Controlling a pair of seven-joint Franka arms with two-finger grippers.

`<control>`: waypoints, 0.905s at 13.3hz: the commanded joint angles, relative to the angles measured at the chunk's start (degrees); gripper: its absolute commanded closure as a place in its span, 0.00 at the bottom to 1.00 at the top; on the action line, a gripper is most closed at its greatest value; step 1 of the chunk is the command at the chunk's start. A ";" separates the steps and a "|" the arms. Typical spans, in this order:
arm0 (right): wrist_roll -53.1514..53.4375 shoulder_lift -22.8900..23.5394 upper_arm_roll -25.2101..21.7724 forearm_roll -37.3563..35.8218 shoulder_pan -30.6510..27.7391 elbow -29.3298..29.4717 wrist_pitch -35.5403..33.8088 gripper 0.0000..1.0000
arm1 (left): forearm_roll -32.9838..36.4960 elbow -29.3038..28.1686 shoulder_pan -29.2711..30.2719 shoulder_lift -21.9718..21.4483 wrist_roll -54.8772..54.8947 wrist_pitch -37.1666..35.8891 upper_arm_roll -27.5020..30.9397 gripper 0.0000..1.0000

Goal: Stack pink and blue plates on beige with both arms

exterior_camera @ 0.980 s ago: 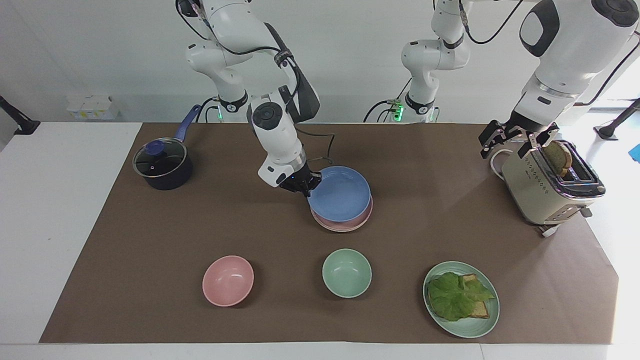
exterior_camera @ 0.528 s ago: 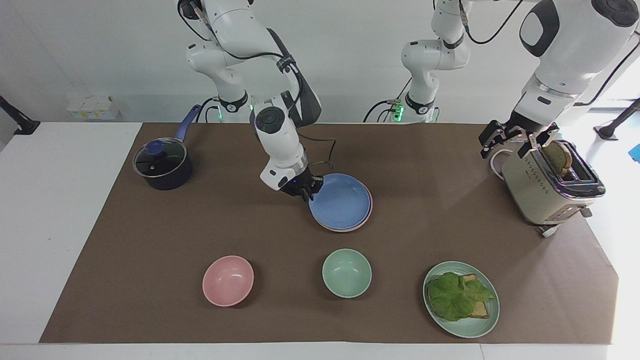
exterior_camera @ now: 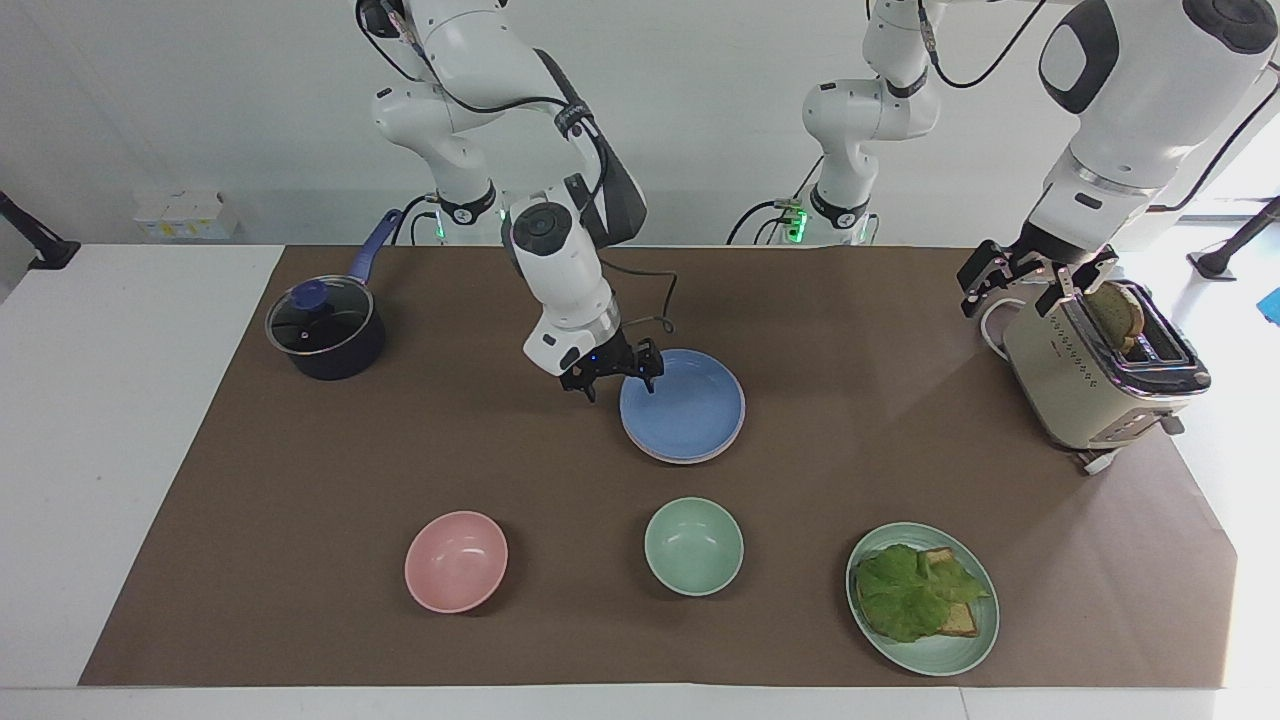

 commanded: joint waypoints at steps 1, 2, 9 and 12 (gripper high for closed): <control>0.29 -5.89 -0.14 -1.43 -4.66 0.63 -4.83 0.00 | 0.92 -0.09 0.45 -0.27 0.03 -0.57 -0.36 0.00; 0.20 -7.39 -0.06 -3.97 -6.95 1.77 -7.02 0.00 | 0.92 -0.09 0.45 -0.27 0.12 -0.57 -0.36 0.00; -5.77 -14.25 -0.05 -12.61 -17.94 8.11 -19.77 0.00 | 0.92 -0.09 0.45 -0.27 0.12 -0.57 -0.36 0.00; -9.37 -17.68 -0.23 -12.69 -21.02 8.72 -25.13 0.00 | 0.92 -0.09 0.45 -0.27 0.12 -0.57 -0.36 0.00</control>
